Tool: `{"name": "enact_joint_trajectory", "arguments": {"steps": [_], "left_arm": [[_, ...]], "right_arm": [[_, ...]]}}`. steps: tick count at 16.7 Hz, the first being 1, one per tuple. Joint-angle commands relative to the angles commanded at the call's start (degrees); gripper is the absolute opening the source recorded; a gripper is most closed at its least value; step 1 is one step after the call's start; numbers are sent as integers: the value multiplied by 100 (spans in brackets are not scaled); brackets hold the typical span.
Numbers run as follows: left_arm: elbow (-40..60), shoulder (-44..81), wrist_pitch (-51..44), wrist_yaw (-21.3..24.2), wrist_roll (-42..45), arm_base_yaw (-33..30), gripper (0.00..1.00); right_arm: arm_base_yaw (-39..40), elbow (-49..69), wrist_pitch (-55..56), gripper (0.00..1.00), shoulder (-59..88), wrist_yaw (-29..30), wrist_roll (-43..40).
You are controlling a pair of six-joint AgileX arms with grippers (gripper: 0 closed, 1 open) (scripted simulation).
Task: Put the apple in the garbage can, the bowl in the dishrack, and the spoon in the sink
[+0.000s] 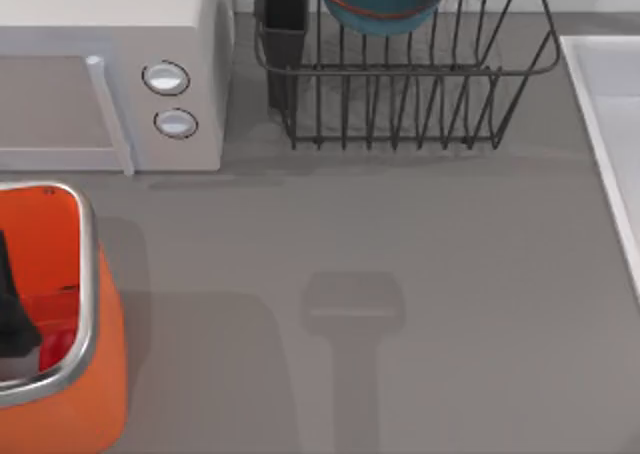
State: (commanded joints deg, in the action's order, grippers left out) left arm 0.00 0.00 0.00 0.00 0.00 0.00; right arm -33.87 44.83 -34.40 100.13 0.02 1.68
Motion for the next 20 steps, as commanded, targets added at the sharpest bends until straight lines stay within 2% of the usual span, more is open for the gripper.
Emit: {"name": "enact_joint_trajectory", "arguments": {"steps": [3,16,20], "left_arm": [[0,0,0,0,0,0,100],[0,0,0,0,0,0,100],[0,0,0,0,0,0,100]], "right_arm": [[0,0,0,100,0,0,0],[0,0,0,2,0,0,0],[0,0,0,0,0,0,0]]}}
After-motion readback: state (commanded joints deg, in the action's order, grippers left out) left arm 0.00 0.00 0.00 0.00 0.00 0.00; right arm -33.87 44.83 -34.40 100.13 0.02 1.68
